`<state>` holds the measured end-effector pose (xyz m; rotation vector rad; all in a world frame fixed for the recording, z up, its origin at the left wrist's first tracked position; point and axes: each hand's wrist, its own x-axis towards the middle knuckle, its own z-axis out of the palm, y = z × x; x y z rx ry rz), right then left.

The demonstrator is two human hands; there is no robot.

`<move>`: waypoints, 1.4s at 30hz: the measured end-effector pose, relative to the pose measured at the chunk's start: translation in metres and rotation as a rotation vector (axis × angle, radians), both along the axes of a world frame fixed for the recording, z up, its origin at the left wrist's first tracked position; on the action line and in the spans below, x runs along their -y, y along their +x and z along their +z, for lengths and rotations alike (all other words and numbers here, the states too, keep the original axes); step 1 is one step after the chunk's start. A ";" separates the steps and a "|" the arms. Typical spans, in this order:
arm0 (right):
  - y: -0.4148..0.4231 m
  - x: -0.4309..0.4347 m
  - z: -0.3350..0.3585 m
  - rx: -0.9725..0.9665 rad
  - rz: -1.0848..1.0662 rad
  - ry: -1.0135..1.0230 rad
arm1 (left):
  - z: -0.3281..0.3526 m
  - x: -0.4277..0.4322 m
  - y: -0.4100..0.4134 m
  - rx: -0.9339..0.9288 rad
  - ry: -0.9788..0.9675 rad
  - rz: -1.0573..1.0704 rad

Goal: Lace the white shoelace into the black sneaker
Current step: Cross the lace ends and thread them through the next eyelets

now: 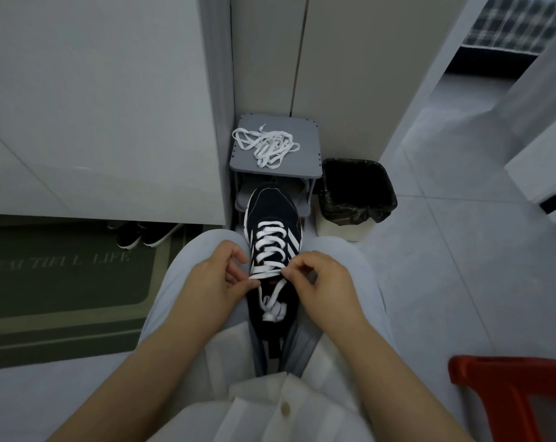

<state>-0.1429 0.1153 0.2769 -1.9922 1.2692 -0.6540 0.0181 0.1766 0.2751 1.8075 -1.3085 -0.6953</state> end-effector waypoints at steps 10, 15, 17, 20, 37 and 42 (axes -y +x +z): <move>-0.018 0.035 0.057 0.325 0.321 0.414 | 0.049 0.029 0.025 -0.431 0.288 -0.540; -0.039 0.047 0.034 -0.069 0.268 0.026 | 0.067 0.042 0.054 0.187 0.252 -0.629; -0.040 0.042 0.015 -0.178 0.231 -0.175 | 0.066 0.043 0.058 0.421 0.251 -0.620; -0.035 0.031 -0.003 -0.240 0.225 -0.261 | 0.044 0.039 0.046 0.655 0.233 -0.646; -0.032 0.008 -0.007 -0.193 0.190 -0.366 | 0.039 0.013 0.044 0.171 -0.307 0.109; -0.040 0.019 0.010 -0.012 -0.052 -0.342 | 0.023 0.006 0.024 0.472 -0.269 -0.387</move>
